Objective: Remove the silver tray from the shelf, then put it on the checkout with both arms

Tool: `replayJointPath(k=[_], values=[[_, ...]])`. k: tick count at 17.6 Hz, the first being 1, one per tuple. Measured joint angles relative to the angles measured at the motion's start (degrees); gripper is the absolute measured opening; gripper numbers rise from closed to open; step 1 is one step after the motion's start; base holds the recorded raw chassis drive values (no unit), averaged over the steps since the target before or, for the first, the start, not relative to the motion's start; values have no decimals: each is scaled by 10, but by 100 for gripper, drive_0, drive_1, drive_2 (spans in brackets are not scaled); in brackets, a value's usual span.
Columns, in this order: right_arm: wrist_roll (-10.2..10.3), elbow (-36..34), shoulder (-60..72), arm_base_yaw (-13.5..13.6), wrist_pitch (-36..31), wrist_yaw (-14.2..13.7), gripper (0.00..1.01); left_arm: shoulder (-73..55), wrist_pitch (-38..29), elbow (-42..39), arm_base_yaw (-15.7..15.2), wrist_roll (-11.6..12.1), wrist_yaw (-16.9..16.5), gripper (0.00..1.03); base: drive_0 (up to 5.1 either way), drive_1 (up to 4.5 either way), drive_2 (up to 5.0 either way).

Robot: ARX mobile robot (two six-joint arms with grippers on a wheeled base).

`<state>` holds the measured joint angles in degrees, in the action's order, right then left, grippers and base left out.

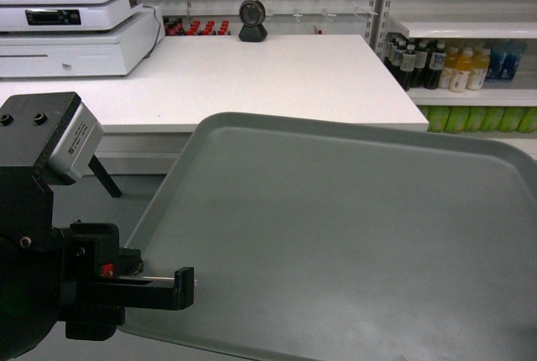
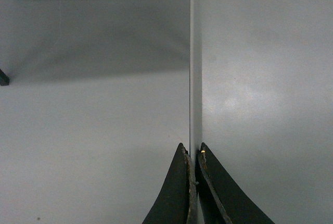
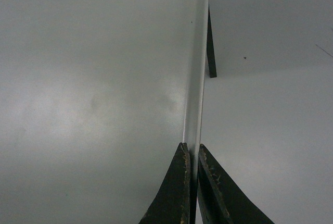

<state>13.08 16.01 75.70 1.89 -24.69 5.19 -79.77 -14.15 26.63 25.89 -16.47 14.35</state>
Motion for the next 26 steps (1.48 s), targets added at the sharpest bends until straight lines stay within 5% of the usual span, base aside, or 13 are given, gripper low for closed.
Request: replayJointPath(k=[11, 26], values=[[0, 0, -1, 3, 0, 0, 3, 1, 2, 0, -2, 0, 0, 2, -45, 22, 22], [0, 0, 0, 3, -1, -1, 3, 0, -1, 0, -2, 0, 0, 2, -1, 399, -401]])
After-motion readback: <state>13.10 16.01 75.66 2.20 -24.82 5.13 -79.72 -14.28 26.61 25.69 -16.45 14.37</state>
